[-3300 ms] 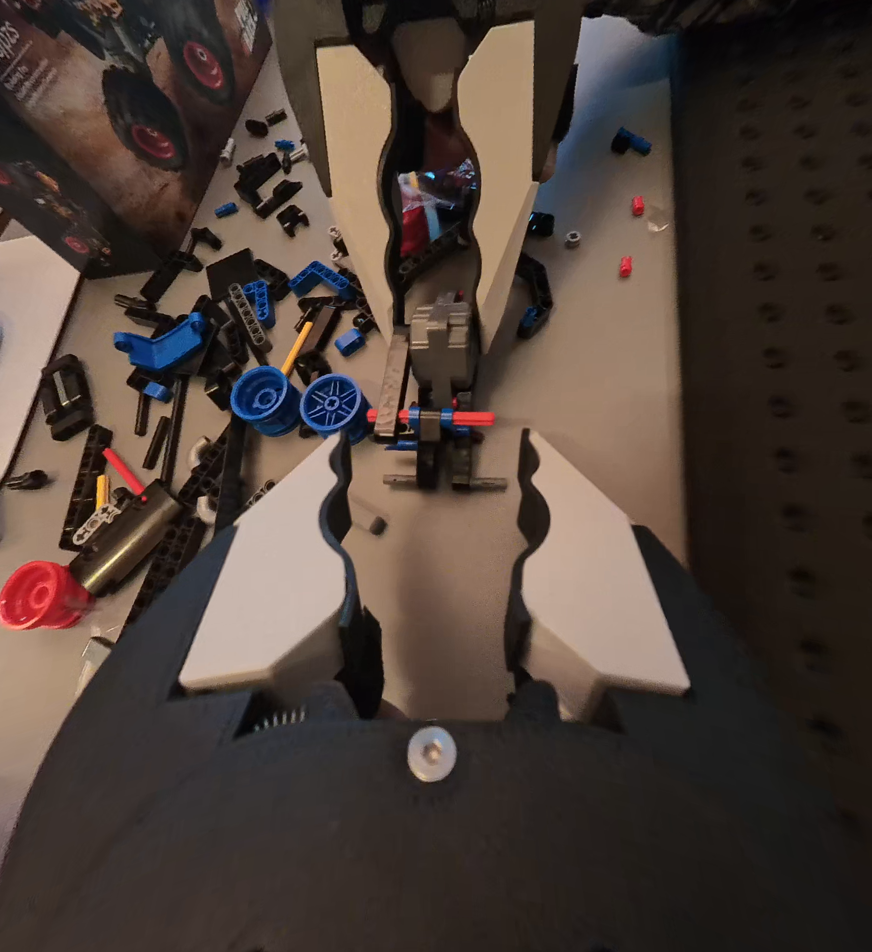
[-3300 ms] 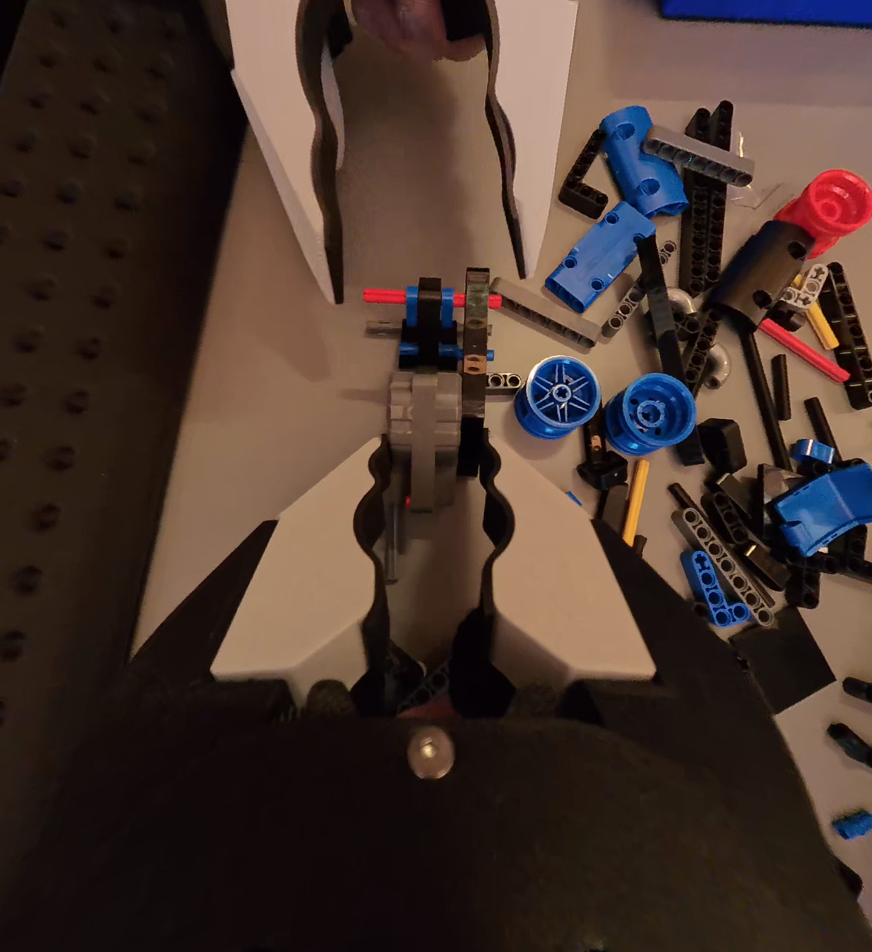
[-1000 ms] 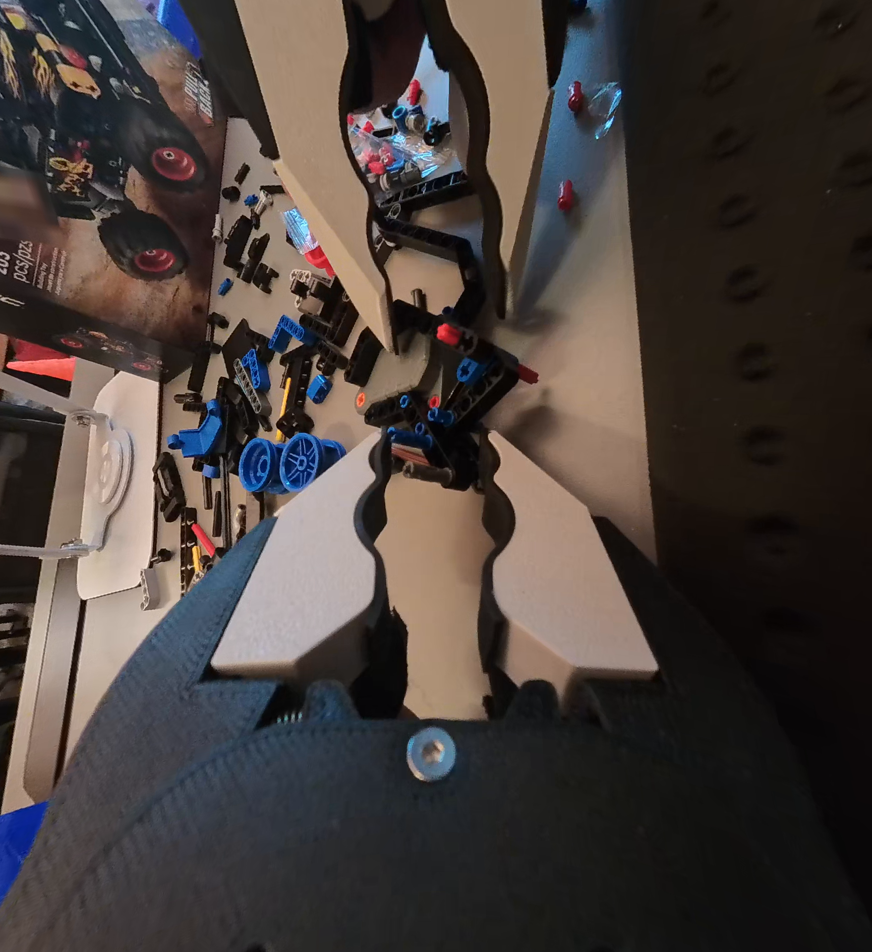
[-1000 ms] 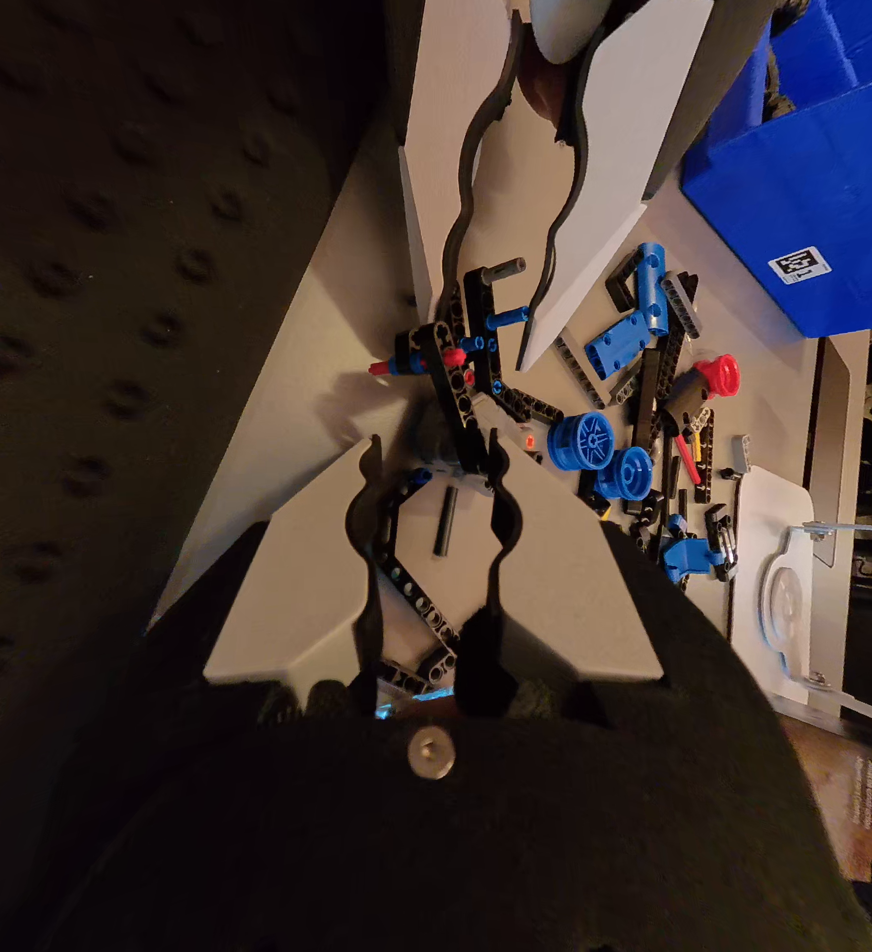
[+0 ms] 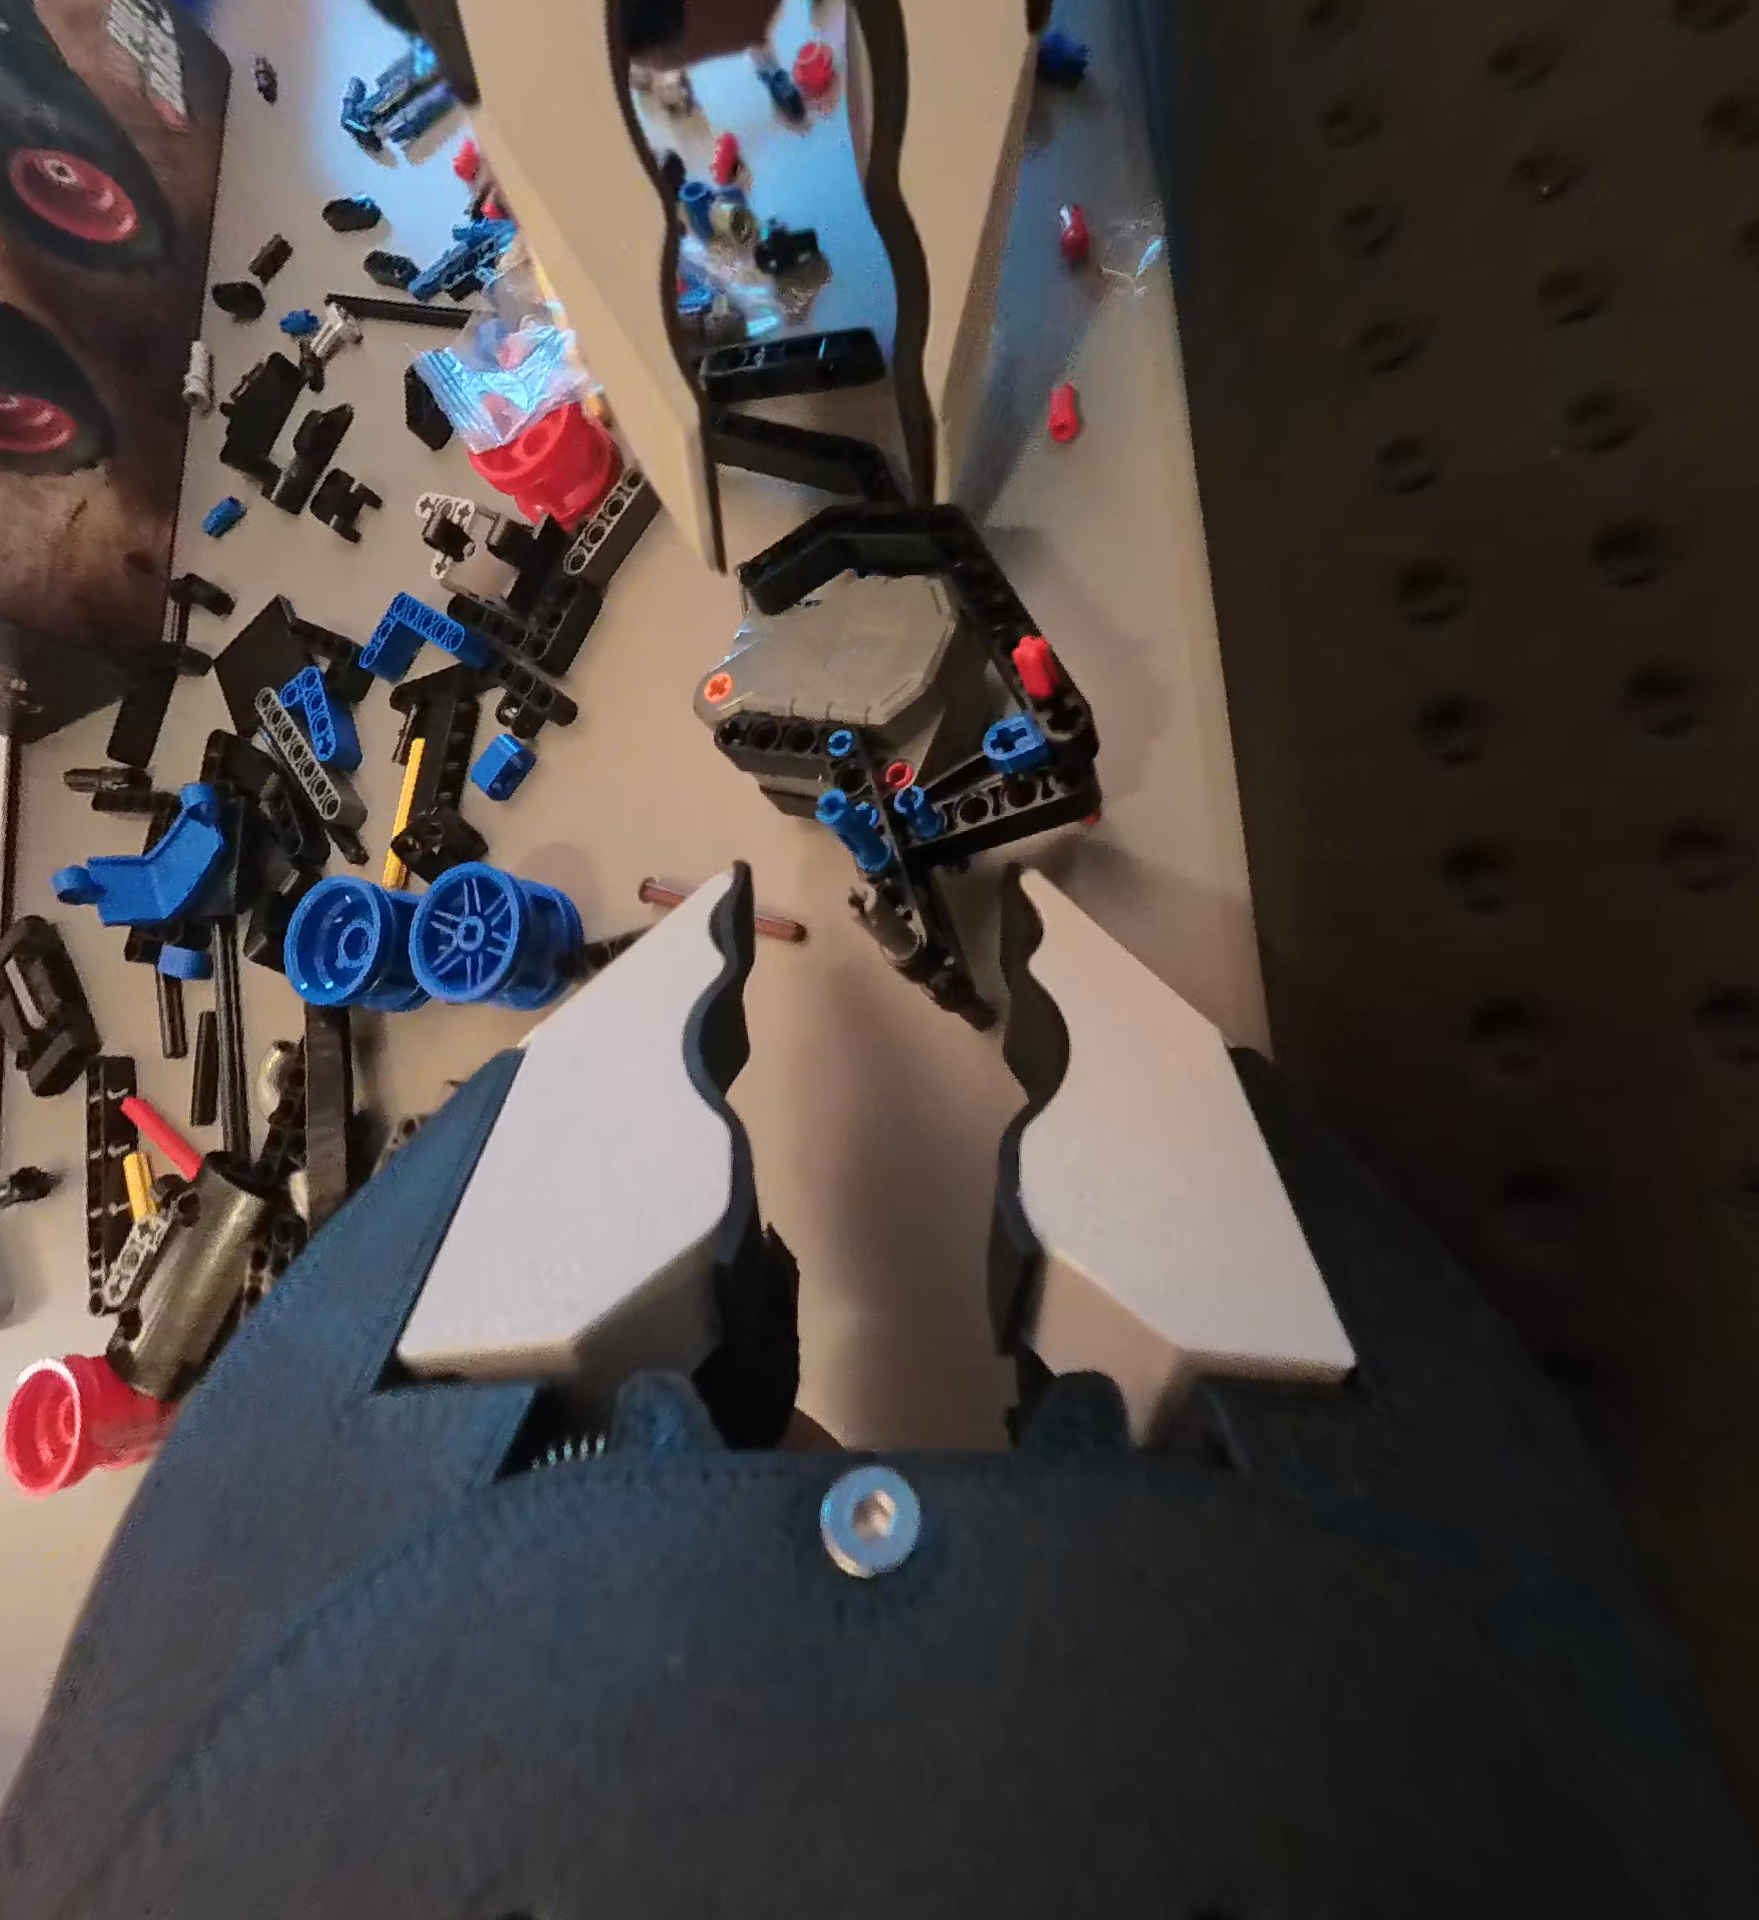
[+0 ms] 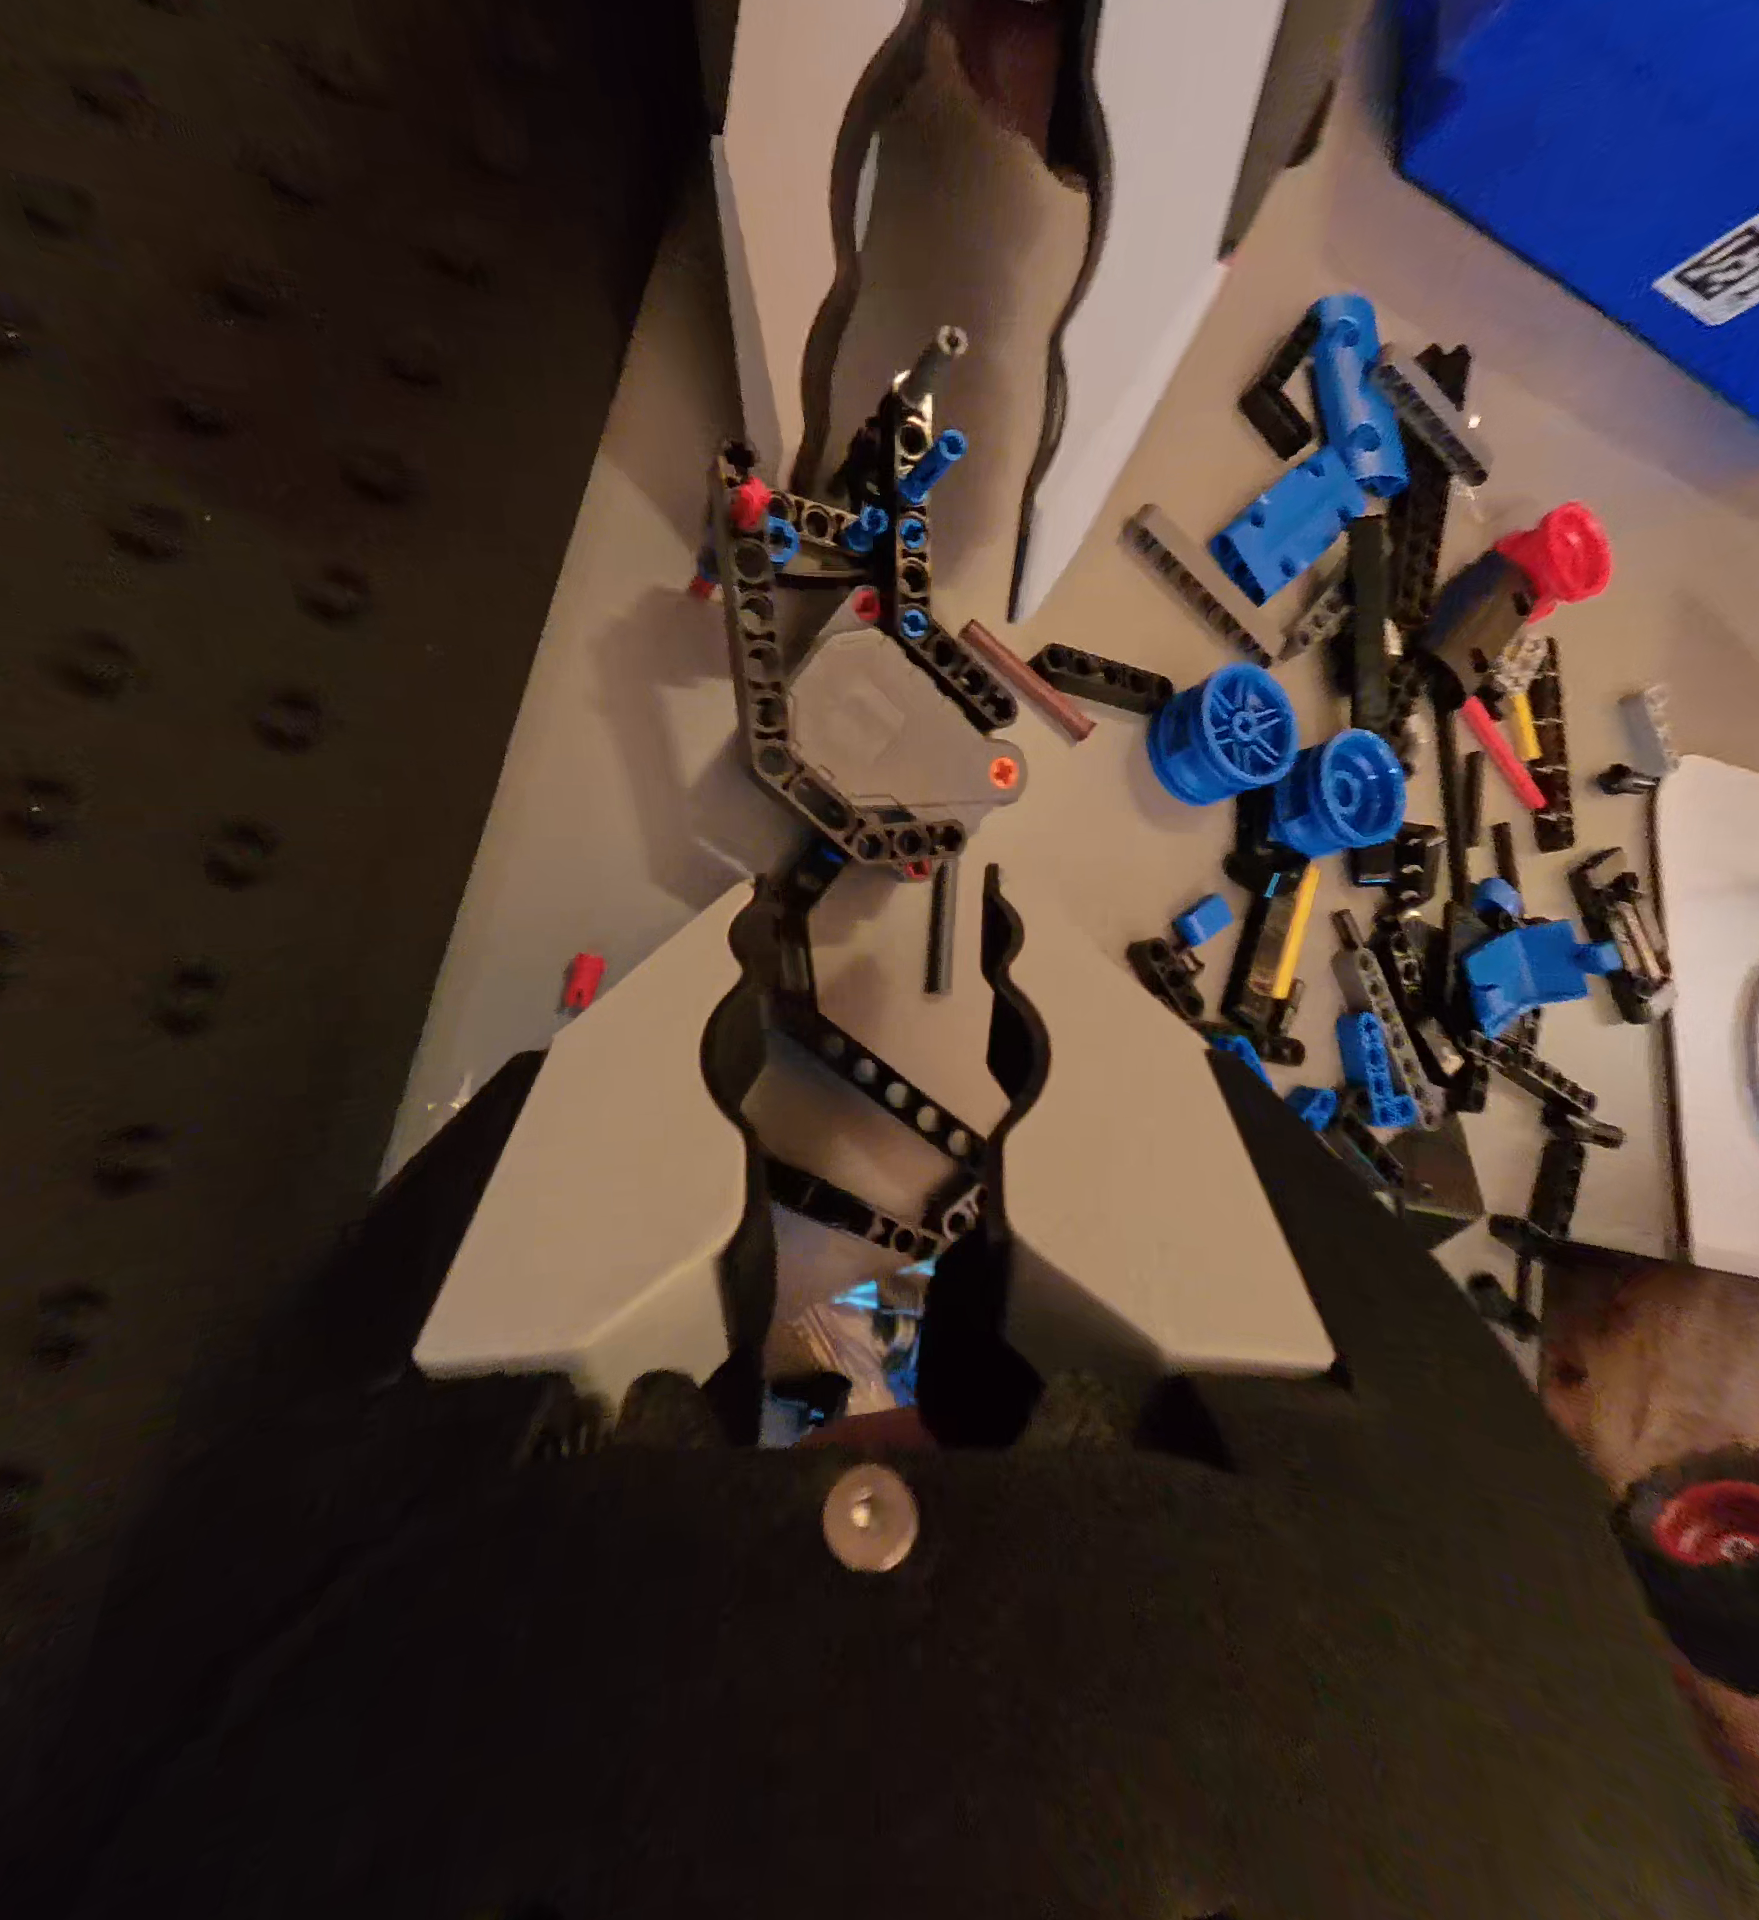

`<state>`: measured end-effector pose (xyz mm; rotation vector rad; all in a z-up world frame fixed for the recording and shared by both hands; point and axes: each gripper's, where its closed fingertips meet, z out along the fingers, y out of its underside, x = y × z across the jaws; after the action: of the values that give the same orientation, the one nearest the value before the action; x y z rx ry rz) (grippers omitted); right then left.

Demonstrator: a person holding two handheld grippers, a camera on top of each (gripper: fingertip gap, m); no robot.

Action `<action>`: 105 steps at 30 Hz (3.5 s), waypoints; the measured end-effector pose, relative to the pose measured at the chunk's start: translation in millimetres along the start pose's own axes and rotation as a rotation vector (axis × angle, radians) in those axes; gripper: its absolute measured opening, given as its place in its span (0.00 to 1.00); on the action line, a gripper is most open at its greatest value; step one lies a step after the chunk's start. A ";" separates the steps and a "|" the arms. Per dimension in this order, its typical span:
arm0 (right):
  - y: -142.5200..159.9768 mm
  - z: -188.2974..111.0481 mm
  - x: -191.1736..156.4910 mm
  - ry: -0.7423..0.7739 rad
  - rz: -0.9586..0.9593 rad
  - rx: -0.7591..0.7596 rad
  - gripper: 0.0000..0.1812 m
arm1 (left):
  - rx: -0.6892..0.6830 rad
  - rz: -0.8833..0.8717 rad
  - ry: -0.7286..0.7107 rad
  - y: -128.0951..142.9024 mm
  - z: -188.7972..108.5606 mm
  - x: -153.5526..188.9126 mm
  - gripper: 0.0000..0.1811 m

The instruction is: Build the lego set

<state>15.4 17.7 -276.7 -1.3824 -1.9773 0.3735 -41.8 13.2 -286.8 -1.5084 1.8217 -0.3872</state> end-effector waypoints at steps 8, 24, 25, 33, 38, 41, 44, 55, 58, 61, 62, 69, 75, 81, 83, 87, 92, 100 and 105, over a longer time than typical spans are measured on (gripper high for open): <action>3.4 10.4 -1.7 -0.019 0.038 -0.009 0.14 | 0.012 0.041 0.096 -9.3 6.6 8.2 0.25; 2.4 10.1 1.4 -0.012 0.049 0.007 0.11 | 0.015 0.078 0.112 -12.9 9.9 9.5 0.23; 2.4 9.1 1.6 -0.013 0.053 0.009 0.12 | 0.014 0.071 0.105 -12.7 9.9 8.5 0.23; 6.8 3.1 6.5 0.004 0.069 -0.002 0.16 | -0.027 0.040 0.065 2.6 0.8 3.5 0.16; 16.3 -29.8 32.4 0.095 0.174 0.047 0.17 | -0.047 0.012 0.049 13.2 -6.0 -2.3 0.17; 18.6 -44.9 40.1 0.131 0.222 0.090 0.16 | -0.061 -0.015 0.054 18.9 -11.9 -4.2 0.22; 21.2 -49.9 43.0 0.147 0.240 0.096 0.18 | -0.055 -0.068 0.048 23.9 -24.6 -10.8 0.28; -22.4 -49.8 97.8 0.248 0.131 0.056 0.25 | -0.104 -0.203 -0.565 42.9 -108.8 -184.8 0.28; -38.4 -58.1 157.8 0.418 0.085 0.019 0.26 | -0.069 -0.286 -0.739 50.4 -152.7 -255.5 0.28; -62.1 -64.7 225.4 0.525 0.091 0.044 0.29 | 0.023 -0.439 -0.822 67.3 -190.5 -318.0 0.28; -72.1 -66.0 247.8 0.541 0.095 0.061 0.31 | 0.040 -0.502 -0.818 77.9 -197.0 -334.7 0.30; -116.7 -59.6 381.6 0.578 0.200 0.091 0.30 | 0.197 -0.767 -0.759 124.8 -200.9 -407.1 0.31; -106.3 24.7 387.8 0.517 0.080 -0.073 0.17 | 0.247 -0.845 -0.688 134.7 -186.6 -424.7 0.26; -91.7 55.3 380.8 0.543 0.005 -0.143 0.00 | 0.329 -0.870 -0.605 131.4 -182.6 -428.5 0.20; -91.9 56.0 376.5 0.533 -0.045 -0.145 0.00 | 0.342 -0.867 -0.584 129.1 -180.1 -429.1 0.16; -77.2 65.5 361.4 0.467 -0.166 -0.256 0.00 | 0.346 -0.839 -0.593 124.0 -179.5 -430.3 0.00; -74.2 70.1 350.1 0.392 -0.159 -0.288 0.15 | 0.344 -0.824 -0.607 119.5 -178.2 -428.9 0.00; -116.1 29.0 359.0 0.391 -0.133 -0.121 0.31 | 0.387 -0.762 -0.602 102.9 -184.5 -420.2 0.04; -96.0 18.3 397.3 0.509 -0.157 -0.239 0.31 | 0.408 -0.710 -0.589 85.9 -183.1 -416.3 0.05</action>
<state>-144.1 343.4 -87.3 -1.2925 -1.7181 -0.2745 -210.5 388.2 -74.3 -1.6941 0.6727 -0.5338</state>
